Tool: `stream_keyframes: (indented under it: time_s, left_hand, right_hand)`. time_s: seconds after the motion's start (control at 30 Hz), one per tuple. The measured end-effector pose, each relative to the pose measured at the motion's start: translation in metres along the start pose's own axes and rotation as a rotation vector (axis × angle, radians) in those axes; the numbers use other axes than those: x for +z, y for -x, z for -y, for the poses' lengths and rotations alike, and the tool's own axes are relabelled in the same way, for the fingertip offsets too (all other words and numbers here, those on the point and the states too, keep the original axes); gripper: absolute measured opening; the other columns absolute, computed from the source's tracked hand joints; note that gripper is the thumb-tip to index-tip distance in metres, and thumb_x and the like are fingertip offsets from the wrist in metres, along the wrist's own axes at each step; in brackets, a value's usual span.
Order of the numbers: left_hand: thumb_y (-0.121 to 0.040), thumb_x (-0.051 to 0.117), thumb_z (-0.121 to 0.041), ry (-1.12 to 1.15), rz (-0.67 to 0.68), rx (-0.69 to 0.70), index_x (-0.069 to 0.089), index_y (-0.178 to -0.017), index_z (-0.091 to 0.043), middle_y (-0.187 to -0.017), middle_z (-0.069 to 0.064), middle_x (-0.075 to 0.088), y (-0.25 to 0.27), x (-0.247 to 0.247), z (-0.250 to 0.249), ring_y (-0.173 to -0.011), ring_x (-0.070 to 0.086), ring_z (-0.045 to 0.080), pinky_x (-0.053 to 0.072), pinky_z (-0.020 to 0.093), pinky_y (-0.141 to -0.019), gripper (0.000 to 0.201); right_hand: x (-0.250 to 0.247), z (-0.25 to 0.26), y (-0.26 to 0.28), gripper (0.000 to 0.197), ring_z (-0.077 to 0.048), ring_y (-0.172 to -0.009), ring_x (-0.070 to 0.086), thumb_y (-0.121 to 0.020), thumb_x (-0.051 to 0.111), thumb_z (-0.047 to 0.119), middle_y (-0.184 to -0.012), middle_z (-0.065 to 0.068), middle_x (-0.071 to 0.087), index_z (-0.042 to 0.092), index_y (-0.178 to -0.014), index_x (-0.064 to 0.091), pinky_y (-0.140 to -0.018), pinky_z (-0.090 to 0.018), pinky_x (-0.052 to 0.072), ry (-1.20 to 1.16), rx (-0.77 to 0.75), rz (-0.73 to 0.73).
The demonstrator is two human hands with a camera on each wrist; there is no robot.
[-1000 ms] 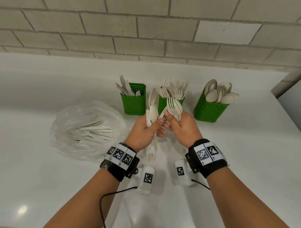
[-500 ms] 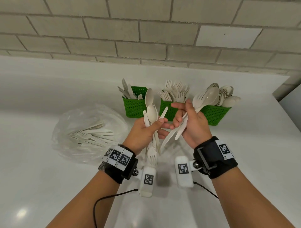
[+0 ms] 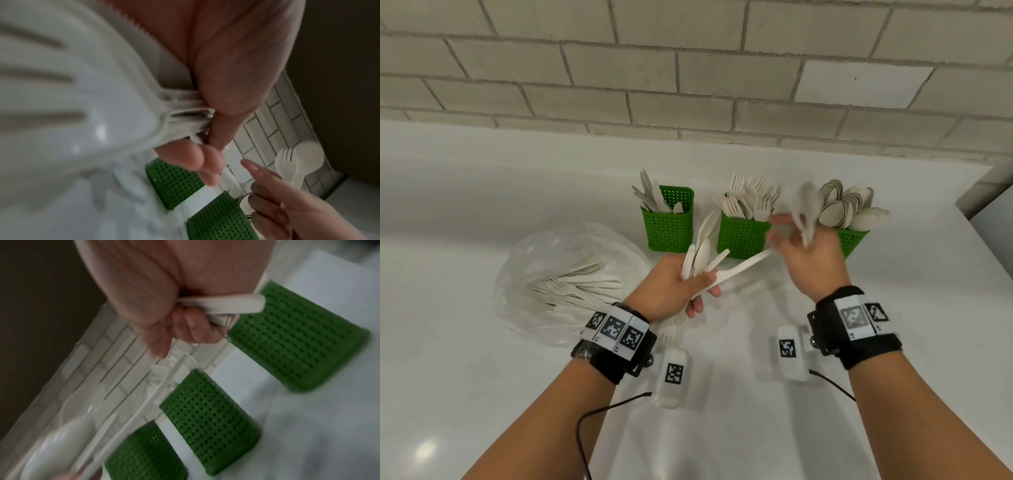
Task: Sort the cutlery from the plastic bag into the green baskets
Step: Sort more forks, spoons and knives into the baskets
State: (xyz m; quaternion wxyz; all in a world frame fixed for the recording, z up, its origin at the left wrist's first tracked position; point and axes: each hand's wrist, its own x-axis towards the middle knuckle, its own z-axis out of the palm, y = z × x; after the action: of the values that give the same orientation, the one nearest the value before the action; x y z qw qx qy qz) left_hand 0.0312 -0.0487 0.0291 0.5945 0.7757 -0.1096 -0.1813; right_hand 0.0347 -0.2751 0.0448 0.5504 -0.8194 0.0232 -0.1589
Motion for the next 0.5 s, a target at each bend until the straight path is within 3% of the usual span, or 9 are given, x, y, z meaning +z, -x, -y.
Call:
stream_keyframes:
  time_s: [0.07,0.1,0.13,0.2,0.27,0.37,0.43,0.5]
  left_hand:
    - [-0.098,0.057,-0.015,0.023,0.027,0.011,0.066,-0.096,0.002,-0.078,0.006,0.075,-0.002,-0.001,-0.003,-0.046,0.057,0.015,0.050,0.029,-0.047,0.019]
    - [-0.098,0.056,-0.015,0.040,0.041,0.024,0.067,-0.097,0.000,-0.083,0.011,0.075,-0.003,-0.001,-0.004,-0.048,0.059,0.017,0.051,0.029,-0.047,0.018]
    - [-0.098,0.056,-0.015,0.059,0.048,0.034,0.068,-0.099,-0.002,-0.086,0.014,0.074,-0.004,0.000,-0.005,-0.050,0.061,0.019,0.051,0.029,-0.048,0.017]
    - [-0.099,0.054,-0.015,0.113,-0.012,0.018,0.068,-0.103,-0.001,-0.082,0.010,0.075,-0.006,0.001,-0.006,-0.051,0.062,0.021,0.053,0.030,-0.048,0.020]
    - [-0.100,0.054,-0.015,0.154,-0.123,-0.022,0.067,-0.103,0.003,-0.072,0.004,0.074,-0.007,-0.003,-0.004,-0.048,0.061,0.017,0.055,0.030,-0.049,0.023]
    - [-0.099,0.055,-0.014,0.165,-0.131,-0.051,0.066,-0.099,-0.001,-0.080,0.009,0.073,-0.008,-0.005,0.003,-0.050,0.061,0.017,0.054,0.033,-0.053,0.018]
    - [-0.098,0.056,-0.014,0.172,-0.102,-0.052,0.067,-0.099,-0.001,-0.084,0.012,0.073,-0.008,-0.003,0.003,-0.052,0.061,0.018,0.055,0.035,-0.056,0.017]
    - [-0.097,0.058,-0.014,0.191,-0.044,-0.034,0.068,-0.099,-0.002,-0.084,0.012,0.074,-0.007,0.001,0.001,-0.053,0.062,0.019,0.056,0.035,-0.057,0.016]
  right_hand:
    - [0.007,0.011,0.009,0.024,-0.009,-0.071,0.057,-0.073,0.082,0.030,-0.084,0.008,0.065,0.022,-0.091,0.068,-0.067,-0.026,0.048,0.411,-0.061,0.355]
    - [0.014,0.012,0.013,0.029,-0.014,-0.075,0.057,-0.071,0.082,0.041,-0.084,0.005,0.060,0.023,-0.086,0.066,-0.066,-0.029,0.046,0.690,-0.083,0.456]
    - [0.019,0.012,0.016,0.033,-0.017,-0.074,0.055,-0.071,0.078,0.051,-0.079,0.005,0.054,0.025,-0.076,0.059,-0.062,-0.029,0.042,0.890,-0.113,0.455]
    - [0.025,0.011,0.019,0.044,-0.018,-0.069,0.049,-0.076,0.069,0.061,-0.072,0.004,0.046,0.023,-0.065,0.051,-0.058,-0.029,0.035,1.015,-0.151,0.350]
    - [0.027,0.005,0.019,0.037,-0.021,-0.069,0.047,-0.087,0.064,0.049,-0.075,-0.003,0.050,0.015,-0.073,0.062,-0.060,-0.030,0.032,0.976,-0.193,0.331]
    - [0.028,-0.004,0.017,0.026,-0.032,-0.069,0.057,-0.096,0.056,0.026,-0.076,-0.013,0.061,0.006,-0.081,0.062,-0.058,-0.031,0.033,0.753,-0.148,0.296]
    - [0.030,-0.001,0.016,0.028,-0.022,-0.059,0.054,-0.097,0.055,0.028,-0.063,-0.002,0.059,0.011,-0.074,0.058,-0.054,-0.030,0.036,0.469,-0.079,0.176]
    - [0.037,0.009,0.017,0.032,-0.006,-0.051,0.048,-0.094,0.061,0.032,-0.052,0.011,0.053,0.019,-0.065,0.057,-0.052,-0.021,0.037,0.180,0.014,0.173]
